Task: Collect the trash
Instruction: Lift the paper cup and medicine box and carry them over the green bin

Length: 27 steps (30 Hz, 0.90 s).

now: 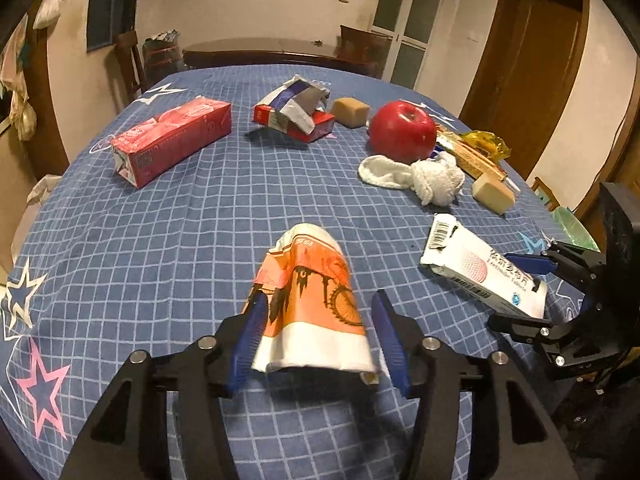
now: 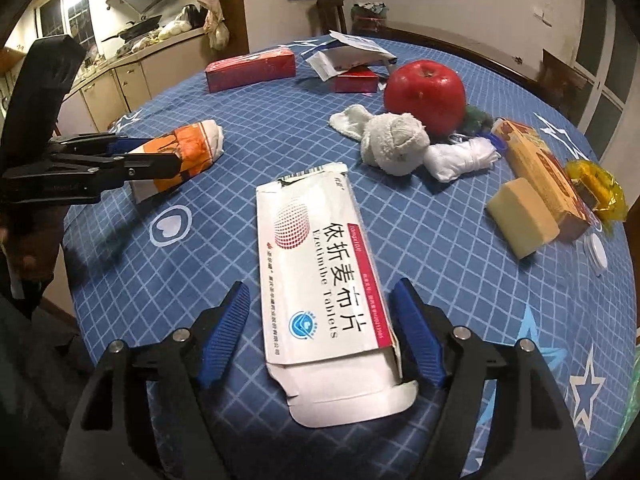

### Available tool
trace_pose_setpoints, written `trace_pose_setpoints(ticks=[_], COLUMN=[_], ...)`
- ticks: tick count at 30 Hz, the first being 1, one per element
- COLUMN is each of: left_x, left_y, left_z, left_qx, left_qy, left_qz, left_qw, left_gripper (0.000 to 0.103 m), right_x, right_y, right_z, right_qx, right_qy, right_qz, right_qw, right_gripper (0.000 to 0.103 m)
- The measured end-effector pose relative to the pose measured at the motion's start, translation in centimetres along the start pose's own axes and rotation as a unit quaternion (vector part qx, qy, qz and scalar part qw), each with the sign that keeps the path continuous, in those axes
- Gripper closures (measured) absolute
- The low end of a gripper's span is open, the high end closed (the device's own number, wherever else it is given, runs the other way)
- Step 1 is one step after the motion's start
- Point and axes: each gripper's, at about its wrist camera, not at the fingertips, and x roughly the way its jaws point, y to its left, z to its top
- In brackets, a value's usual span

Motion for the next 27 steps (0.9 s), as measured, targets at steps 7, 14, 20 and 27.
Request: trace_pose_setpoints(ticks=[7,14,20,27], left_x=[0.6,0.3,-1.4,-2.0], left_y=[-0.5,-1.1,-4.7,-12.9], left_z=[-0.4,0.1,3.0,8.3], left_qx=[0.025,0.028,0.05,0.116], left_qy=[-0.003,-0.009,-0.04,-0.084], left_qz=[0.028,0.063,0.06,0.026], left_qw=[0.9993,0.9976,0.9961,0.9894], left_gripper=[0.043,0.068,0.068,0.068], right_x=[-0.1,-1.2,-5.1,-11.6], right_y=[0.1,-0.5,-2.8,-8.4], right_z=[0.1,-0.2,-0.1,-0.9], right_qx=[-0.001,0.031,0.068,0.125], right_qy=[-0.008,-0.032,-0.083,-0.14], right_qz=[-0.002,0.001,-0.022,-0.097], right_qw=[1.0,0.999,0.994,0.977], right_gripper=[0.052,0.058,0.058,0.058])
